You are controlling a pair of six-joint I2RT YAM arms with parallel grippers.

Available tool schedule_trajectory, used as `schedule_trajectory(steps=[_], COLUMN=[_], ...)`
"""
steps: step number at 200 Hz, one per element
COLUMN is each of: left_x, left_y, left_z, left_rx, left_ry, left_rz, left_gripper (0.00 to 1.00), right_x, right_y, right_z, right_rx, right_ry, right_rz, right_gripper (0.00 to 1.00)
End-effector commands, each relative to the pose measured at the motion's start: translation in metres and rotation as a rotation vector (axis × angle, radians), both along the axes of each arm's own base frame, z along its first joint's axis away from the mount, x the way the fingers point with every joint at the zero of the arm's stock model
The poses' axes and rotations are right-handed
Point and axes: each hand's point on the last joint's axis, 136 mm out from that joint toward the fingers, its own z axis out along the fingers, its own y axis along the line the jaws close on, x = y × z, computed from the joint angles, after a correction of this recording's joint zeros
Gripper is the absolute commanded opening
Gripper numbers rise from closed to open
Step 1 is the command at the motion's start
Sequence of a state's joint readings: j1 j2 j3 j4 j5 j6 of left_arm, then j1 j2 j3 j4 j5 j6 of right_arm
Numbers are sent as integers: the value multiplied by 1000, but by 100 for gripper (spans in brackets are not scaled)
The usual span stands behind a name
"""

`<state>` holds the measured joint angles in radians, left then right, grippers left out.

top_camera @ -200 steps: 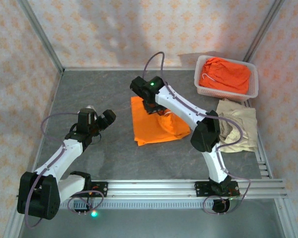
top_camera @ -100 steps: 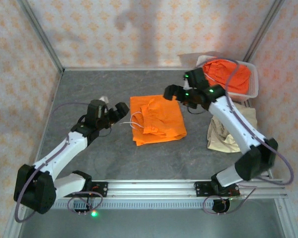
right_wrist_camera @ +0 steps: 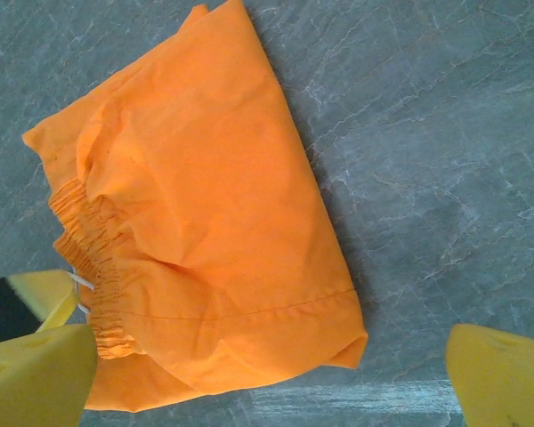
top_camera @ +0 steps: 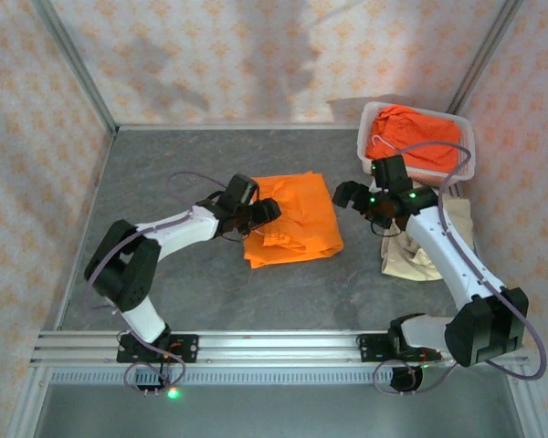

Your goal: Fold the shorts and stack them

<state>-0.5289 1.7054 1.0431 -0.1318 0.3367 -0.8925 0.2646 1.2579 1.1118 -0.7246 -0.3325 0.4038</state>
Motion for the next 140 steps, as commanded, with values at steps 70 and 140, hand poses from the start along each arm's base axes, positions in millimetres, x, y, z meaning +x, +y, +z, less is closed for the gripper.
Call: schedule_trajectory(steps=[70,140], left_x=[3,13], left_y=[-14,-20], left_z=[-39,45], left_rx=[74,49], left_ry=[85,-57], left_rz=[-32,-89], left_gripper=[38,0], right_x=[-2,-3], right_y=[-13,-19], right_z=[-3,-8], right_rx=[-32,-57], right_ry=[-26,-19], right_rz=[-25,-38], right_gripper=[100,100])
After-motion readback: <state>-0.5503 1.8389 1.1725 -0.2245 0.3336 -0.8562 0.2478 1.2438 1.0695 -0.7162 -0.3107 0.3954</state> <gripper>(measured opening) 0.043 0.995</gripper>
